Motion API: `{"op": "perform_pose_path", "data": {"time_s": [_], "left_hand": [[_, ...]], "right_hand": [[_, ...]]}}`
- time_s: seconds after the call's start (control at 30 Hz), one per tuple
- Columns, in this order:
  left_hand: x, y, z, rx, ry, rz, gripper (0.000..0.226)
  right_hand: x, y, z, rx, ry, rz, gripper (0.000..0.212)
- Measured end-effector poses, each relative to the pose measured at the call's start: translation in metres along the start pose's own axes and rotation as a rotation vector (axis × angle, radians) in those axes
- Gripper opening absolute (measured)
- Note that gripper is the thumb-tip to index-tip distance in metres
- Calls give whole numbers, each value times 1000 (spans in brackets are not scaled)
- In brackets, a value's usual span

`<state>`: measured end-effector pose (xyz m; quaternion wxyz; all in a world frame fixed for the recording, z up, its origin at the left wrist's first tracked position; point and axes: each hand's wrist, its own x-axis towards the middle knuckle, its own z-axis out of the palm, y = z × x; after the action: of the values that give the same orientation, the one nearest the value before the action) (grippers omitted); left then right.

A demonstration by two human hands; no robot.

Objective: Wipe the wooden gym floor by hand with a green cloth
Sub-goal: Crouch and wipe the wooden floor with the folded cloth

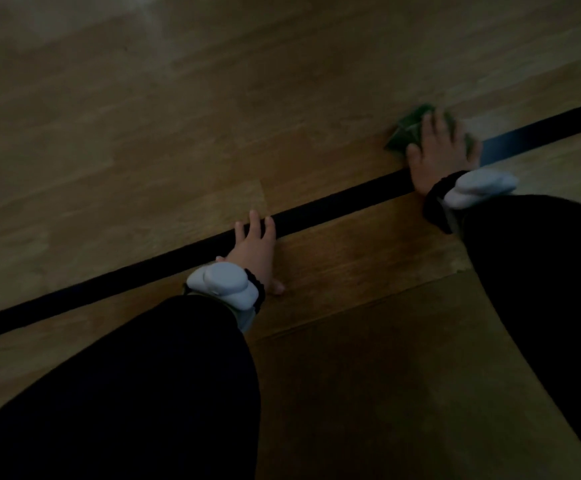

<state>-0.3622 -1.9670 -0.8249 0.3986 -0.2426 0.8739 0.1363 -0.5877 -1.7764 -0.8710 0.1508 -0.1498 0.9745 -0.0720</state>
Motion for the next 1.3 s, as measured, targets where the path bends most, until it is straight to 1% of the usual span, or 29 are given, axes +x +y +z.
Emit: {"op": "perform_pose_path", "data": {"time_s": [0.13,0.23,0.3,0.37,0.47,0.57,0.6,0.73,0.87,0.93,1.0,1.07,1.13,1.23,1.3], "left_hand": [[-1,4,-1,-41,-10,-12,117],[0,6,-2,-51,-16,-14,117],[2,7,-3,-62,-25,-9,118],[3,7,-4,-75,-32,-6,118],[2,7,-5,-83,-29,-4,119],[2,7,-3,-88,-22,-15,118],[3,7,-3,-91,-14,-23,114],[5,9,2,-85,42,-48,89],[6,10,3,1,62,-78,87],[6,10,2,-27,59,-69,89],[5,9,2,-65,44,-53,100],[4,7,0,-45,14,-31,114],[6,5,-1,-35,-12,-19,121],[6,4,-1,-34,-7,-16,120],[7,6,0,-36,8,-17,116]], "right_hand": [[5,-8,7,-51,79,73,58],[5,-15,8,-70,64,92,59],[6,-17,8,-84,51,67,59],[5,-26,7,-98,17,-10,59],[-4,-60,12,-147,-61,-165,59],[-23,-100,24,-198,-52,-271,59],[-30,-111,29,-207,-50,-303,60],[-64,-147,50,-244,-55,-470,60],[-74,-152,56,-222,-66,-558,57],[-68,-142,51,-224,-92,-592,57],[-61,-128,46,-220,-92,-548,56],[-53,-110,40,-196,-70,-434,56],[-42,-88,32,-166,-57,-337,56],[-25,-62,20,-124,-75,-224,56],[-22,-58,18,-102,-71,-183,57]]}}
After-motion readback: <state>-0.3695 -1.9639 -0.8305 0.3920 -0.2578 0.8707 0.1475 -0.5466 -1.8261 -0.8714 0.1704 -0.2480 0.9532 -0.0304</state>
